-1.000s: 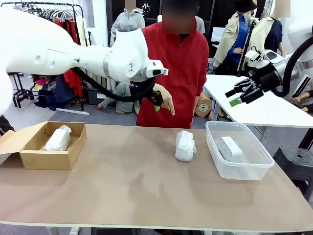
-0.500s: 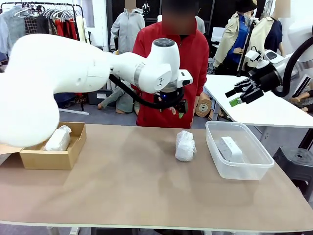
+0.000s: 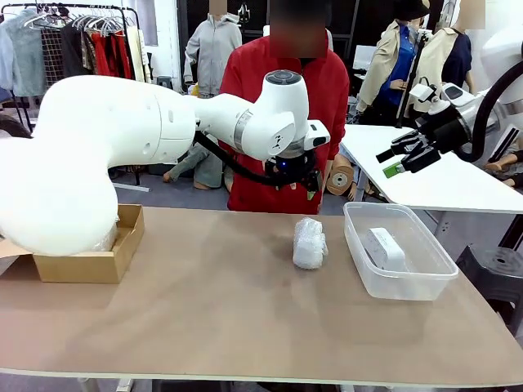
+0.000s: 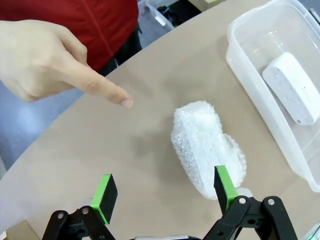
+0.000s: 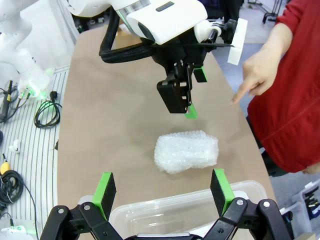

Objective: Separate and place wrapped and unwrapped clocks.
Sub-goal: Pick up the Digital clock indicated by the person.

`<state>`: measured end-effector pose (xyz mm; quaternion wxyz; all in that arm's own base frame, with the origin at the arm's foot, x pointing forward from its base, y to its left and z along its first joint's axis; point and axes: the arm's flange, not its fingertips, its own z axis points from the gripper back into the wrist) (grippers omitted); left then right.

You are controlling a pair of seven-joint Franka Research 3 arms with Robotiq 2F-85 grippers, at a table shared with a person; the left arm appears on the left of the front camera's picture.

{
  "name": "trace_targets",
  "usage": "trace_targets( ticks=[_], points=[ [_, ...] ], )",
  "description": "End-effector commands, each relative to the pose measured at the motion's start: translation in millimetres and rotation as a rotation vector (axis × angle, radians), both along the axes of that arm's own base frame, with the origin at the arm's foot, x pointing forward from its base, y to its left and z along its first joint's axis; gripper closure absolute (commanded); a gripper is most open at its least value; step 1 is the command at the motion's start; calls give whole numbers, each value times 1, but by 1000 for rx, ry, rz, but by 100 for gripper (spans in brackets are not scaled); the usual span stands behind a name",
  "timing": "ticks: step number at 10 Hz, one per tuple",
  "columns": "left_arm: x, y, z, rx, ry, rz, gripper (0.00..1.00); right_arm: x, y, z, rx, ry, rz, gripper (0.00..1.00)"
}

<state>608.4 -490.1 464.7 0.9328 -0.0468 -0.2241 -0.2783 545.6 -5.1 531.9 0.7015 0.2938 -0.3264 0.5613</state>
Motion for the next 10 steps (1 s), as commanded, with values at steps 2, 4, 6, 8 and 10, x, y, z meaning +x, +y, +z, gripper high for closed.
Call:
trace_targets(
  ticks=[2, 4, 6, 8, 10],
  points=[
    [-5, 5, 5, 17, -5, 4, 0, 0, 1, 2, 1, -4, 1, 0],
    [1, -10, -1, -62, 38, 75, 0, 0, 1, 2, 1, -4, 1, 0],
    [3, -29, -11, -119, 53, 139, 0, 0, 1, 2, 1, -4, 1, 0],
    [7, -41, -26, -108, 59, 240, 0, 0, 1, 2, 1, -4, 1, 0],
    [12, -50, -44, -101, 90, 254, 0, 0, 1, 2, 1, -4, 1, 0]
  ],
)
